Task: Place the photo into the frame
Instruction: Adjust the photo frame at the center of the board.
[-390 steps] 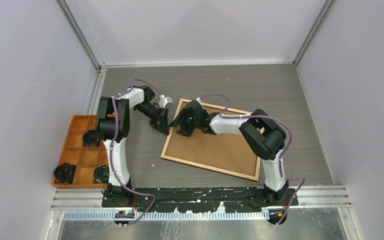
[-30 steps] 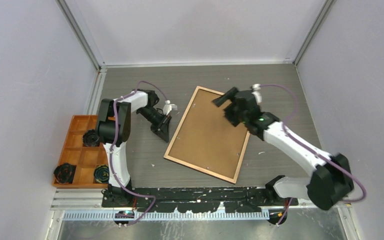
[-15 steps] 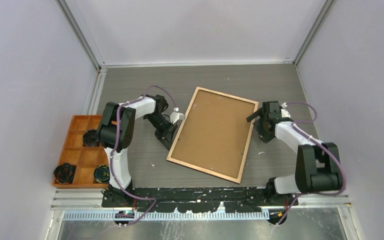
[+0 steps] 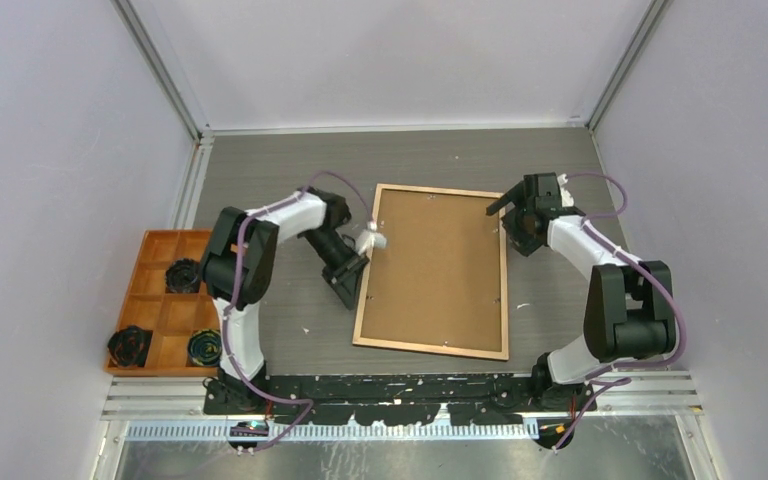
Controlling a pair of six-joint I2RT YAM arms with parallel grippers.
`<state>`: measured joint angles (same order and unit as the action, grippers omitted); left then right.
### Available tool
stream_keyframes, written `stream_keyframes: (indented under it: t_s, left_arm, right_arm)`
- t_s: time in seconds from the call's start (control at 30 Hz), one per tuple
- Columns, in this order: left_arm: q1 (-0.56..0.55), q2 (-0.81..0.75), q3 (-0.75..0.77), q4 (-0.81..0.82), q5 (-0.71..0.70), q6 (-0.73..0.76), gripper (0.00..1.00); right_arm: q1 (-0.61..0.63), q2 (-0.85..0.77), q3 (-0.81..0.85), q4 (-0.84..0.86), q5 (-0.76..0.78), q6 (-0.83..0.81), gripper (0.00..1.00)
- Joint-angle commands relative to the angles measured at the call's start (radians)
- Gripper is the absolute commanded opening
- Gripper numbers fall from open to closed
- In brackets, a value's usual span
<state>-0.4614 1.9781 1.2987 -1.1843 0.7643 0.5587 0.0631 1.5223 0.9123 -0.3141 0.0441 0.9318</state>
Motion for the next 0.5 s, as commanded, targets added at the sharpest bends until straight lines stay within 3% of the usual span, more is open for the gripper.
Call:
stream_keyframes:
  t_s: [0.0,0.2,0.47]
  left_arm:
    - [0.202,0.004,0.212,-0.013,0.089,-0.071,0.27]
    - [0.248,0.194,0.357,0.14,0.164,-0.348,0.38]
    - [0.224,0.314,0.388,0.244,0.212,-0.476,0.4]
  right_arm:
    - [0.002,-0.075,0.095,-0.029,0.061,-0.023,0.98]
    - [0.15,0.068,0.196,0.12,-0.11,0.057,0.87]
    - [0.344,0.36,0.401,0.254,-0.234,0.14,0.73]
